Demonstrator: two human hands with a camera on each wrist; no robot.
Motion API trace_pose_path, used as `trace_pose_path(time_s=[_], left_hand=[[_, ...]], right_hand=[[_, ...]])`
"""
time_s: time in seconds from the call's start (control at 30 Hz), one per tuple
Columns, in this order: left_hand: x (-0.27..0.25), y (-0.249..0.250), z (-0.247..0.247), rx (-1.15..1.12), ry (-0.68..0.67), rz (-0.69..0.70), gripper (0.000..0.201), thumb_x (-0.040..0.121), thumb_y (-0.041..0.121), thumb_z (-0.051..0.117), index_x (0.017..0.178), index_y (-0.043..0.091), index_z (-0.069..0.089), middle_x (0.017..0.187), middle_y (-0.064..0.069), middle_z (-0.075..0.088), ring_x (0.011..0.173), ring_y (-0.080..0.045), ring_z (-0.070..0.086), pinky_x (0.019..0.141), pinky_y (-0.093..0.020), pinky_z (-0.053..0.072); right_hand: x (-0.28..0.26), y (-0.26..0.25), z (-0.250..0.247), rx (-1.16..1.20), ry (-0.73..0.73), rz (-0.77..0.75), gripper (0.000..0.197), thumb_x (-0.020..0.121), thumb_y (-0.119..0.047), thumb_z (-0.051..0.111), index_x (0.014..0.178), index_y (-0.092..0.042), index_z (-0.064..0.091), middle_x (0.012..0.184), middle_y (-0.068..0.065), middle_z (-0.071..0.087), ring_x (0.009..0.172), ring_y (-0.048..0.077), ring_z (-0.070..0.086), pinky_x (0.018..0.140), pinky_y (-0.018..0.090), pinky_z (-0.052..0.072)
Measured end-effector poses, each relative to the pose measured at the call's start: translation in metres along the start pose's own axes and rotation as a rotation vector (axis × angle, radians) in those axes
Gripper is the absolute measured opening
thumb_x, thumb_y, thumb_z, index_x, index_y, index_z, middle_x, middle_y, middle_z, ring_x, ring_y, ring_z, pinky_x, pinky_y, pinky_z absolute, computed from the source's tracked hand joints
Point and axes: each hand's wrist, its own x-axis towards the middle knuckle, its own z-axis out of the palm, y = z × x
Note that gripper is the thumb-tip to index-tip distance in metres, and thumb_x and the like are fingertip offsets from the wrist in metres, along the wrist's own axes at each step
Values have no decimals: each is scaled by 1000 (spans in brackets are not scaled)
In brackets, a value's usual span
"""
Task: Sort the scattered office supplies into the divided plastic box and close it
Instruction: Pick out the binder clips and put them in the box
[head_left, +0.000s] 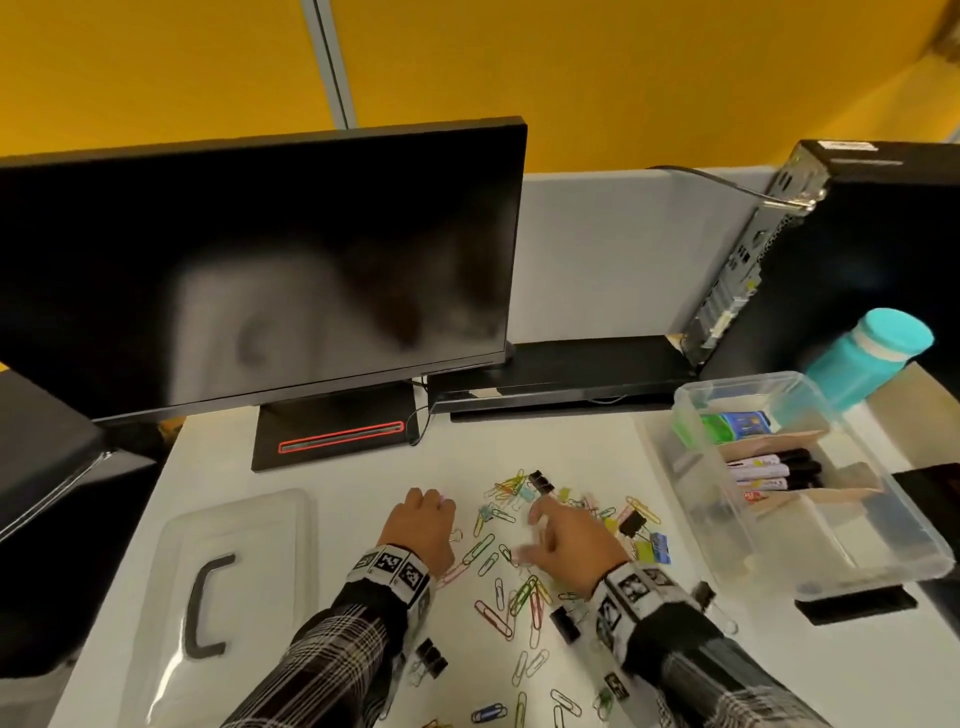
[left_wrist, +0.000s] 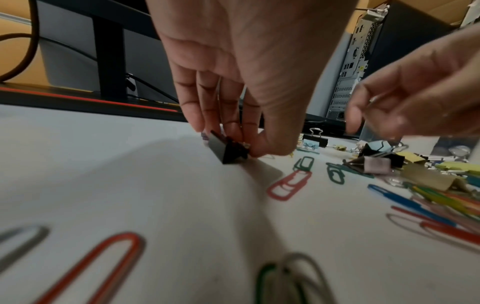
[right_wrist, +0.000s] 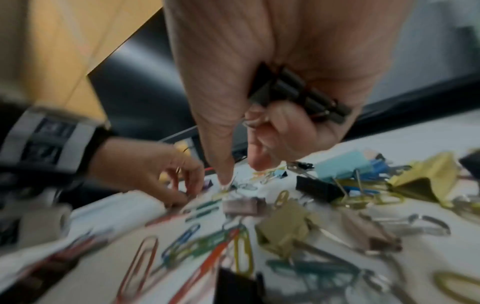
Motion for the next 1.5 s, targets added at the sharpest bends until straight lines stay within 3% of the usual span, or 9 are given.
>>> trace_pose_path(time_s=[0.13,0.4,0.7,0.8,1.0,1.13,1.23,1.37,1.5], left_hand=[[-8,1,-9,-222,46,-15,27,84,18,47,110,12,47,116,-6,48,105,-23,47,87,-31,43],[-2,12,-27,-740,172,-125,7,95,21,41,100,15,41,73,3,49,63,-12,47,63,-28,42],[36,40,-20,-364,-34,-74,38,86,34,58,119,16,49,121,-4,44,114,-22,45,97,-35,42],[36,40,-18,-319,-49,-90,32,87,28,58,115,14,52,121,-5,48,113,-22,46,96,-33,41],[20,30,-14,-535,-27,-78,33,86,32,61,116,22,53,114,-1,53,103,-18,52,92,-28,43],[2,18,-16,-839,35,-91,5,85,24,62,88,27,62,97,5,63,90,-11,58,89,-27,47],[-7,4,-15,-1036,40,-103,18,90,16,57,76,28,59,83,2,64,76,-16,60,78,-32,52],[-17,-12,-18,-1311,70,-244,20,92,17,54,73,12,56,70,-4,55,58,-10,52,54,-18,47],[-19,-29,-16,-1121,152,-261,18,95,20,46,87,11,59,77,-2,59,70,-15,54,65,-26,45]], right_hand=[[1,-5,10,-331,-86,-70,30,88,-34,56,116,-26,48,111,-2,48,86,20,58,63,25,42],[-2,-3,9,-238,-109,-167,29,84,-42,54,108,-27,51,101,-7,43,80,16,54,67,29,47],[-17,4,22,-369,-216,-231,31,87,-31,53,115,-20,46,113,6,42,77,22,50,68,32,47],[-18,7,13,-57,-191,-146,22,84,-32,58,103,-25,48,103,1,50,80,19,56,73,32,52],[-18,5,-23,1102,-227,203,6,93,-21,50,94,-15,48,91,9,58,47,13,44,34,18,30],[-14,6,-35,1572,-218,198,17,70,-18,60,84,-11,53,90,13,63,43,15,42,33,15,29],[3,1,-41,1320,-94,168,17,83,-28,58,78,-13,53,69,7,55,43,14,39,35,19,29],[36,-4,-40,277,161,105,21,92,-31,53,78,-17,47,65,-3,50,58,14,47,53,23,37],[55,-11,-33,-228,-33,163,35,89,-41,56,111,-22,38,86,-3,58,70,12,55,62,24,44]])
